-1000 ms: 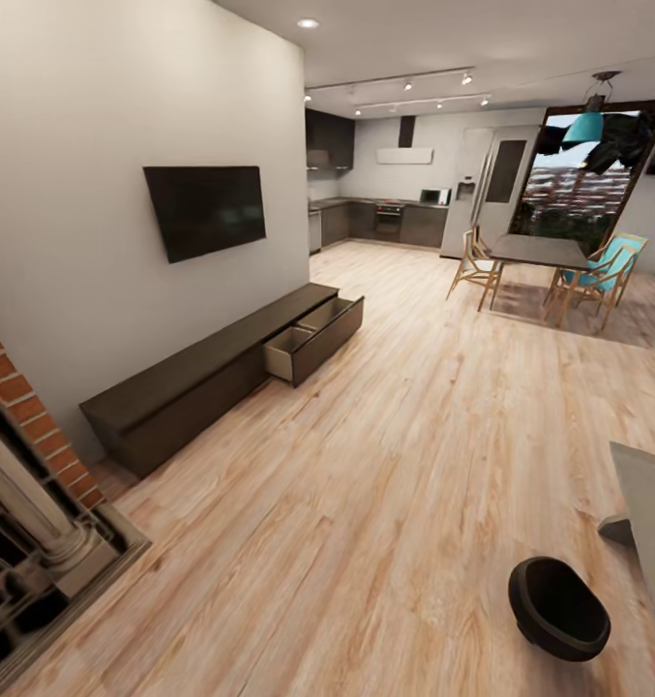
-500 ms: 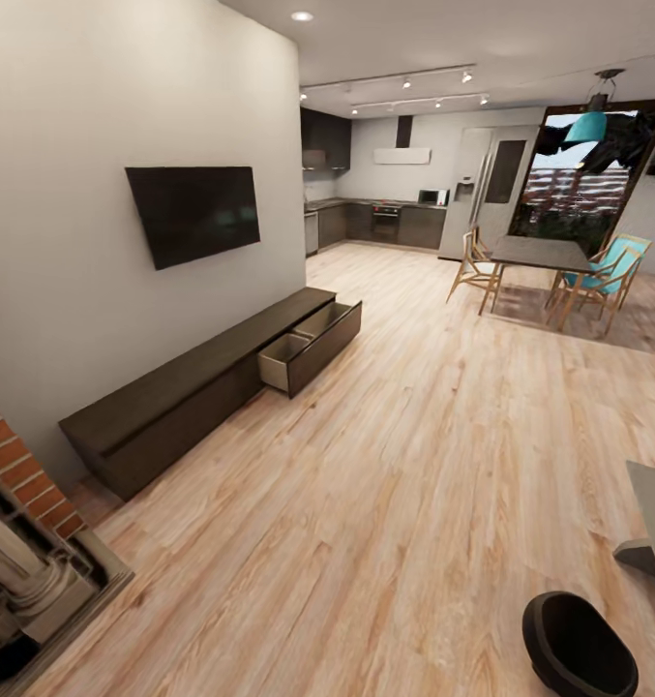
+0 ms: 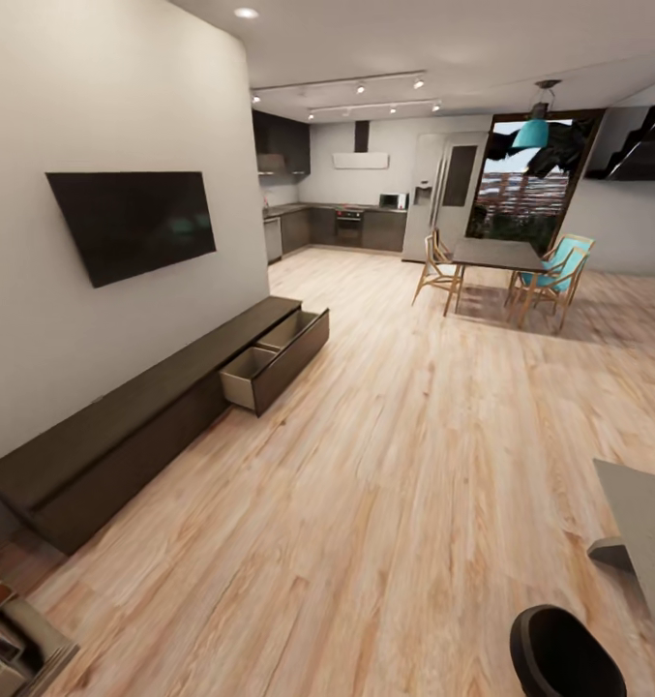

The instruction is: Place each of the two pumpkins and all three candles from the living room inside a cabinet in the living room (use any cabinet), then make sure every cabinet is closed, and position the cauldron so it is next to a table in the living room.

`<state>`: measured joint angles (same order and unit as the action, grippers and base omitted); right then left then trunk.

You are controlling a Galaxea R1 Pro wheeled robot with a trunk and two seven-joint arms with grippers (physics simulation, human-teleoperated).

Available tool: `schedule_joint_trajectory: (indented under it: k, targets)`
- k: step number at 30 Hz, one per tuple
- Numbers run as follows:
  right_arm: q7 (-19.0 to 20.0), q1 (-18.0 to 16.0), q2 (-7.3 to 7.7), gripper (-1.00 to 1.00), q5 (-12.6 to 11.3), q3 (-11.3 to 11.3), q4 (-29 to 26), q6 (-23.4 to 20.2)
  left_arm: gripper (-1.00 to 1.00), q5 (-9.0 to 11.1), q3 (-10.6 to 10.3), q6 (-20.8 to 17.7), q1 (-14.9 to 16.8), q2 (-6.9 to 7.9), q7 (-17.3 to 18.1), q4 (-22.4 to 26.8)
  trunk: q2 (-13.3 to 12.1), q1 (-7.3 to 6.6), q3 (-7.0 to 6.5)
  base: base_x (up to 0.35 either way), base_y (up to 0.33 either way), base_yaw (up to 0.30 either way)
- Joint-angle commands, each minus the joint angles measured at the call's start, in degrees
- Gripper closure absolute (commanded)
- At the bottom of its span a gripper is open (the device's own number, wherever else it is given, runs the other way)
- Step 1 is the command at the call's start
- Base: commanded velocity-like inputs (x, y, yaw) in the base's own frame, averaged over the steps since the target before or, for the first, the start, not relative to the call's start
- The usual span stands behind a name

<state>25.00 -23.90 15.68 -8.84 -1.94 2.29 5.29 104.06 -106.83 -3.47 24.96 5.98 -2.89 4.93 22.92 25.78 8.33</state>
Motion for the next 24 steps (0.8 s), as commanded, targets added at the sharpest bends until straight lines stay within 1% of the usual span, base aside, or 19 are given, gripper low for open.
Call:
schedule_joint_trajectory:
  k: [1,14,24]
  targets:
    - [0.0,0.0,0.02,1.00,0.0,0.1,0.0,0.0,1.00,-0.1,0.0,0.0,0.0,0.00,-0.1,0.0,0.0,0.00,-0.06,0.330,0.000,-0.261]
    - [0.0,0.0,0.05,1.00,0.0,0.1,0.0,0.0,1.00,-0.1,0.0,0.0,0.0,0.02,-0.1,-0.1,0.0,0.00,-0.60,0.330,0.000,-0.252]
    - [0.0,0.0,0.05,1.00,0.0,0.1,0.0,0.0,1.00,-0.1,0.0,0.0,0.0,0.08,-0.1,-0.1,0.0,0.00,-0.61,0.330,0.000,-0.119]
